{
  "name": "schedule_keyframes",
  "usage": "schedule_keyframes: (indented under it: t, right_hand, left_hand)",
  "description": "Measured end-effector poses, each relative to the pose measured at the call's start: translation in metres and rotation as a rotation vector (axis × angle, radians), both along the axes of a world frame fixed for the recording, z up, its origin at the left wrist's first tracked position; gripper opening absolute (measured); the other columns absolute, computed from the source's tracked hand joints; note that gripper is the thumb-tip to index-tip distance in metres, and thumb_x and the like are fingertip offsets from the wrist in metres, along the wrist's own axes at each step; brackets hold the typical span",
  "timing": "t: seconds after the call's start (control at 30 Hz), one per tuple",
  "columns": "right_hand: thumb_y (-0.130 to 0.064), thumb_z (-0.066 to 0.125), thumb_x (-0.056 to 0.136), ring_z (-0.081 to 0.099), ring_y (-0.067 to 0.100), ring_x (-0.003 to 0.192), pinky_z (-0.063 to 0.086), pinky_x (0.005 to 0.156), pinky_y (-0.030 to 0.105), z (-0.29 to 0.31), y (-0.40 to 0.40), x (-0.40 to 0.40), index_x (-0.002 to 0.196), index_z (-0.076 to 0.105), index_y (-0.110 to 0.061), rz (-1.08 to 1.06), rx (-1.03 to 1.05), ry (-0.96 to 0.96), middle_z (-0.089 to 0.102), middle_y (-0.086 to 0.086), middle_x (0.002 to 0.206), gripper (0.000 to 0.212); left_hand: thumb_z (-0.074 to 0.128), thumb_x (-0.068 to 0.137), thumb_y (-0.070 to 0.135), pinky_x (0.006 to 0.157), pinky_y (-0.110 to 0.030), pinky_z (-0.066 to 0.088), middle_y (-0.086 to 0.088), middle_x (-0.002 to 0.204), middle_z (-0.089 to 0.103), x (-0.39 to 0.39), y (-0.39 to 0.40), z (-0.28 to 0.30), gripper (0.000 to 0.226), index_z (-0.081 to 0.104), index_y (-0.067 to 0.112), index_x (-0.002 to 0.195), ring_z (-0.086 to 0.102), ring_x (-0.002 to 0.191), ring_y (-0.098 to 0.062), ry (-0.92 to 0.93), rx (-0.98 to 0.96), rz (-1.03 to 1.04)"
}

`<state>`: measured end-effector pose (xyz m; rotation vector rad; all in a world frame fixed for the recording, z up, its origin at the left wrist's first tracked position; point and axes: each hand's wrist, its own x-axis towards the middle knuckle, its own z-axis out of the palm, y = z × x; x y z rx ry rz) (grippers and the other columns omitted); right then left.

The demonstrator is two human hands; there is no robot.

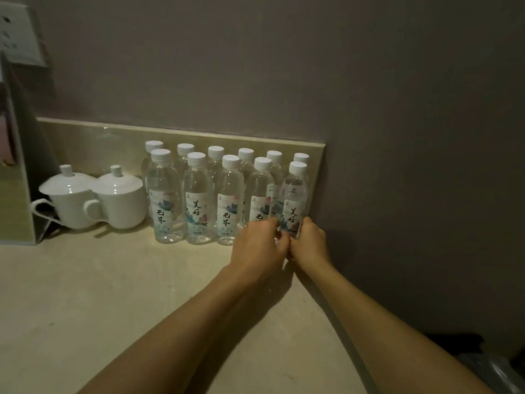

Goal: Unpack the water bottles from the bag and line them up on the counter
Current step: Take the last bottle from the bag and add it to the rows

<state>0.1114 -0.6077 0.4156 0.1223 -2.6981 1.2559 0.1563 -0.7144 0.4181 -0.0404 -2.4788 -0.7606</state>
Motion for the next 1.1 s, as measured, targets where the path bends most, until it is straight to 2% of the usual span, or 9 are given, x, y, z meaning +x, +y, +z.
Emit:
schedule_keyframes:
  t: [0.2, 0.33, 0.43, 0.5, 0.57, 0.67, 0.77, 1.0, 1.1]
  right_hand:
    - [-0.02, 0.054, 0.093, 0.056, 0.035, 0.115, 0.05, 0.095, 0.047, 0.007, -0.002, -0.001, 0.121, 0.051, -0.002, 0.009, 0.081, -0.014, 0.055, 0.018, 0.127, 0.033]
    - [-0.023, 0.055, 0.093, 0.052, 0.037, 0.12, 0.046, 0.099, 0.049, 0.009, -0.002, -0.003, 0.125, 0.048, 0.0, 0.031, 0.094, -0.023, 0.05, 0.021, 0.131, 0.041]
    - [-0.015, 0.048, 0.094, 0.054, 0.038, 0.115, 0.046, 0.096, 0.044, 0.007, -0.001, -0.005, 0.122, 0.048, 0.002, 0.031, 0.042, -0.033, 0.053, 0.022, 0.126, 0.032]
    - [-0.008, 0.045, 0.094, 0.055, 0.038, 0.109, 0.046, 0.089, 0.037, 0.004, -0.001, -0.006, 0.119, 0.047, 0.003, 0.042, 0.072, -0.025, 0.055, 0.024, 0.12, 0.027]
    - [-0.006, 0.045, 0.095, 0.055, 0.038, 0.108, 0.044, 0.086, 0.036, 0.002, -0.001, -0.007, 0.12, 0.045, 0.003, 0.054, 0.094, -0.027, 0.055, 0.024, 0.118, 0.027]
    - [-0.011, 0.044, 0.096, 0.054, 0.039, 0.114, 0.046, 0.094, 0.04, 0.007, -0.001, -0.006, 0.125, 0.044, 0.004, 0.078, 0.094, -0.043, 0.052, 0.027, 0.126, 0.033]
    - [-0.018, 0.04, 0.099, 0.049, 0.041, 0.124, 0.041, 0.103, 0.046, 0.015, -0.002, -0.003, 0.133, 0.04, 0.005, 0.08, 0.108, -0.074, 0.047, 0.027, 0.137, 0.04]
    - [-0.033, 0.054, 0.096, 0.049, 0.041, 0.124, 0.042, 0.099, 0.043, 0.012, -0.007, -0.007, 0.136, 0.032, 0.005, 0.096, 0.231, -0.067, 0.045, 0.026, 0.138, 0.06]
    - [-0.036, 0.057, 0.095, 0.048, 0.042, 0.126, 0.042, 0.1, 0.043, 0.012, -0.007, -0.007, 0.137, 0.031, 0.006, 0.101, 0.168, -0.079, 0.044, 0.027, 0.14, 0.065]
  left_hand:
    - [0.054, 0.095, 0.036, 0.07, -0.025, 0.055, 0.006, 0.097, 0.072, -0.003, 0.002, 0.002, 0.024, 0.068, 0.021, 0.109, 0.065, 0.078, -0.009, -0.03, -0.006, -0.029]
    - [0.054, 0.095, 0.037, 0.074, -0.03, 0.058, 0.006, 0.098, 0.071, -0.004, 0.003, 0.002, 0.025, 0.068, 0.022, 0.109, 0.066, 0.08, -0.01, -0.055, -0.015, -0.028]
    - [0.053, 0.094, 0.038, 0.072, -0.032, 0.059, 0.006, 0.095, 0.071, -0.007, 0.004, 0.0, 0.025, 0.068, 0.023, 0.106, 0.066, 0.077, -0.009, -0.069, -0.02, -0.014]
    - [0.052, 0.093, 0.04, 0.071, -0.034, 0.06, 0.006, 0.094, 0.071, -0.007, 0.004, 0.001, 0.025, 0.068, 0.023, 0.104, 0.067, 0.076, -0.01, -0.064, -0.036, 0.005]
    - [0.051, 0.092, 0.041, 0.072, -0.034, 0.06, 0.007, 0.094, 0.071, -0.008, 0.005, 0.0, 0.026, 0.068, 0.024, 0.104, 0.067, 0.076, -0.011, -0.074, -0.037, 0.018]
    - [0.048, 0.091, 0.043, 0.071, -0.035, 0.059, 0.007, 0.092, 0.07, -0.008, 0.004, -0.001, 0.029, 0.067, 0.025, 0.102, 0.066, 0.075, -0.011, -0.078, -0.045, 0.022]
    - [0.046, 0.091, 0.043, 0.069, -0.035, 0.059, 0.006, 0.091, 0.07, -0.008, 0.003, -0.001, 0.03, 0.067, 0.024, 0.1, 0.066, 0.072, -0.011, -0.081, -0.048, 0.021]
    - [0.047, 0.095, 0.038, 0.06, -0.029, 0.053, 0.002, 0.093, 0.07, -0.009, 0.0, 0.0, 0.026, 0.066, 0.021, 0.1, 0.06, 0.064, -0.012, -0.1, -0.046, 0.001]
    - [0.047, 0.096, 0.037, 0.063, -0.024, 0.049, 0.003, 0.102, 0.07, -0.005, -0.003, 0.0, 0.027, 0.066, 0.021, 0.107, 0.063, 0.074, -0.011, -0.102, -0.01, -0.033]
